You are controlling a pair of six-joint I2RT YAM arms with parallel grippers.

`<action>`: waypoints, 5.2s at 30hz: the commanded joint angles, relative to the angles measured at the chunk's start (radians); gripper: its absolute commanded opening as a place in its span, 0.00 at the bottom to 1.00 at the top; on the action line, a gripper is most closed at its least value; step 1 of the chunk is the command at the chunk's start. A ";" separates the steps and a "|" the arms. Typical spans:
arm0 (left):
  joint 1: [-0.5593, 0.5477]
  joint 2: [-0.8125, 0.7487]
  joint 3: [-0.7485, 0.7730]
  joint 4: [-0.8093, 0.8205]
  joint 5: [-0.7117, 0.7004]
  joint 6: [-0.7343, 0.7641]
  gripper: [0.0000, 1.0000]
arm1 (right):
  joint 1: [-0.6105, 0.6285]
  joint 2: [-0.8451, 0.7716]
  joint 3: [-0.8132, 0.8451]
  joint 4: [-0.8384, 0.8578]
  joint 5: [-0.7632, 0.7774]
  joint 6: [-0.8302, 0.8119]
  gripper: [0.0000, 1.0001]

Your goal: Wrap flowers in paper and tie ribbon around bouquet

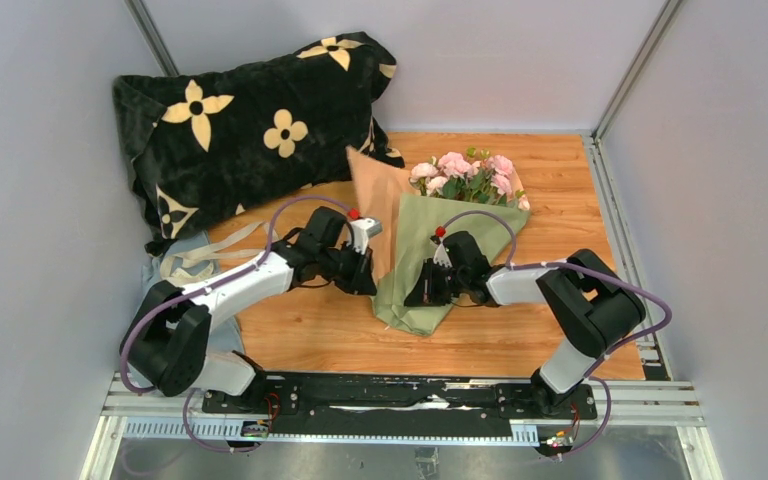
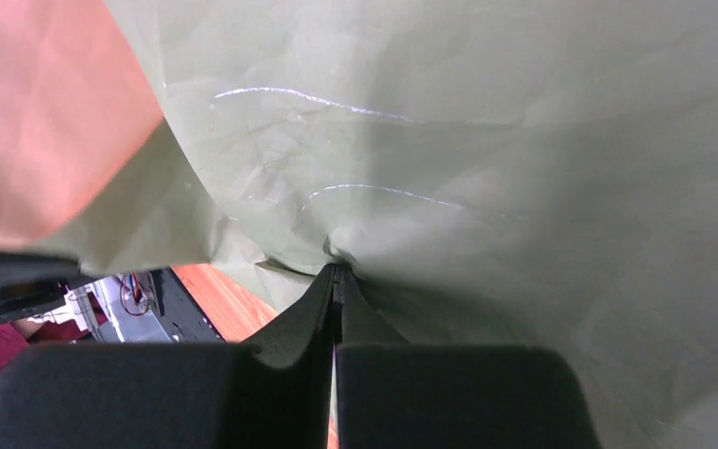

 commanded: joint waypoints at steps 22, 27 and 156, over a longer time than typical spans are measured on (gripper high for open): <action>-0.398 0.261 0.179 -0.003 -0.138 0.443 0.00 | -0.017 -0.130 -0.214 0.170 0.224 0.225 0.00; -0.413 0.288 0.156 0.022 -0.184 0.479 0.00 | -0.021 -0.317 -0.216 0.003 0.342 0.202 0.00; -0.775 0.559 0.380 -0.199 -0.708 0.911 0.00 | 0.492 0.583 1.263 -0.725 1.339 -1.445 0.78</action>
